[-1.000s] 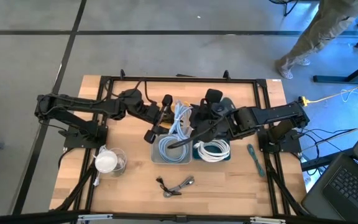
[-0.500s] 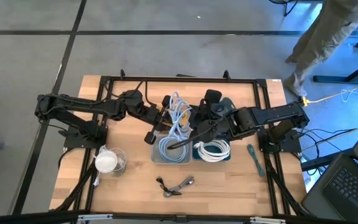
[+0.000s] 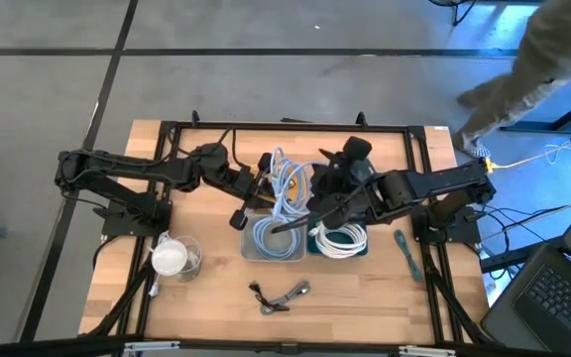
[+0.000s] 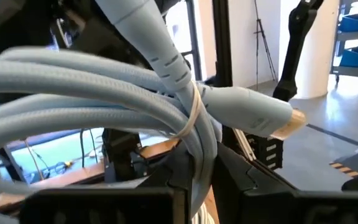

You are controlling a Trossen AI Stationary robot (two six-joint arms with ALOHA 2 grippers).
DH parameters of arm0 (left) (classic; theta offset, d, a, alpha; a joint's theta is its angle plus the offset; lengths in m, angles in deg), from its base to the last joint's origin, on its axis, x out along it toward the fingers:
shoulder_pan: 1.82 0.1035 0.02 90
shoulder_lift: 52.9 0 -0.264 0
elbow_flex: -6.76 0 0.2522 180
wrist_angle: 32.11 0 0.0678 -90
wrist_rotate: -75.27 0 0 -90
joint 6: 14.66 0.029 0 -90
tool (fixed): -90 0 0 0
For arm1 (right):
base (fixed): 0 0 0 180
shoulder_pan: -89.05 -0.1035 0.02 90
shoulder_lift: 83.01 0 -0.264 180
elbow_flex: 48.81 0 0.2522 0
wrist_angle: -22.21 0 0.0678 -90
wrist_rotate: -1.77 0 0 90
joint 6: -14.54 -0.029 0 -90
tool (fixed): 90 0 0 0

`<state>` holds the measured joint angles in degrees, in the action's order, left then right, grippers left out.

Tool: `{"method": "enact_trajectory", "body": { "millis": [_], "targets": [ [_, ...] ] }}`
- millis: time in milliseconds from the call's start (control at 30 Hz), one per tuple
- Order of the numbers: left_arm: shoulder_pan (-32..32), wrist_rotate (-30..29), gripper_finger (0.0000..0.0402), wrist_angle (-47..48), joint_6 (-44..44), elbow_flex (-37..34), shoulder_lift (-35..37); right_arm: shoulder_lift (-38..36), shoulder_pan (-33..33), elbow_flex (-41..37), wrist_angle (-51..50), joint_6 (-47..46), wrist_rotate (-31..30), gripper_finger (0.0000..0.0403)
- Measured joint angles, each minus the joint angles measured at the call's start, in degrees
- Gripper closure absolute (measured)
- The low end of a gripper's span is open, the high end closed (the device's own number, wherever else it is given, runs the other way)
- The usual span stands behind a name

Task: Pick & Place USB Port
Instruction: Put the light blue USB cable into the gray bin

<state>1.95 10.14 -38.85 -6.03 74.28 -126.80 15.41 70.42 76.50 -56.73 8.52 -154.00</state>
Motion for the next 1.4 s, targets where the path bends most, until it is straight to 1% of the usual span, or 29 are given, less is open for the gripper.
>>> {"method": "enact_trajectory", "body": {
  "millis": [167, 267, 367, 467, 533, 600, 700, 767, 867, 933, 1033, 1100, 1167, 1300, 1400],
  "targets": [
    [2.23, -0.49, 0.0373, 2.7, -1.74, 0.0, 0.02, -2.63, -1.09, 0.0, 0.12, -3.85, 4.99, 0.0231],
    [3.77, -2.43, 0.0373, 4.85, -1.94, 0.0, 0.02, -5.07, -3.07, 0.0, 0.44, -6.42, 10.23, 0.0229],
    [4.92, -2.7, 0.0373, 5.32, -2.07, 0.13, 0.04, -7.66, -5.0, 0.0, 0.25, -8.92, 15.33, 0.0229],
    [4.99, -2.76, 0.0373, 9.21, -1.99, 1.37, 0.04, -9.77, -6.76, 0.0, -3.68, -13.67, 15.98, 0.0229],
    [4.48, -3.88, 0.0373, 15.14, -1.87, 3.38, 0.04, -11.05, -7.5, 0.0, -8.75, -18.52, 15.2, 0.0229],
    [3.12, -7.59, 0.0373, 23.48, -1.49, 6.24, 0.04, -11.82, -7.69, 0.02, -13.67, -24.28, 14.14, 0.023],
    [-1.05, -17.02, 0.0373, 38.03, 1.59, 11.36, -0.25, -12.02, -7.59, 0.0, -20.13, -30.68, 13.83, 0.023],
    [-4.66, -23.84, 0.0373, 45.62, 2.5, 14.99, -1.08, -11.93, -7.26, -0.02, -22.6, -32.57, 12.93, 0.023],
    [-9.79, -30.91, 0.0373, 54.78, 2.38, 20.01, -3.52, -11.71, -6.56, -0.61, -23.47, -32.53, 11.02, 0.023],
    [-12.81, -33.35, 0.0373, 59.24, 1.45, 23.41, -6.22, -11.69, -5.89, -1.21, -23.44, -31.91, 9.43, 0.023],
    [-16.84, -35.24, 0.0373, 65.75, -0.39, 28.3, -11.44, -11.7, -4.71, -2.16, -23.98, -31.17, 7.44, 0.023],
    [-19.32, -37.35, 0.0373, 70.18, -0.75, 31.39, -15.67, -11.66, -3.82, -2.32, -24.78, -31.06, 7.44, 0.023],
    [-21.38, -40.95, 0.0373, 76.06, -0.79, 34.58, -19.86, -11.7, -3.04, -2.32, -24.85, -31.05, 7.74, 0.023],
    [-23.76, -48.29, 0.0373, 88.94, -2.91, 40.8, -27.25, -11.68, -2.14, -2.32, -24.86, -31.04, 8.82, 0.023],
    [-24.44, -50.97, 0.0373, 92.9, -4.62, 43.82, -31.23, -11.68, -2.14, -2.32, -24.84, -31.04, 8.86, 0.023]
  ]
}}
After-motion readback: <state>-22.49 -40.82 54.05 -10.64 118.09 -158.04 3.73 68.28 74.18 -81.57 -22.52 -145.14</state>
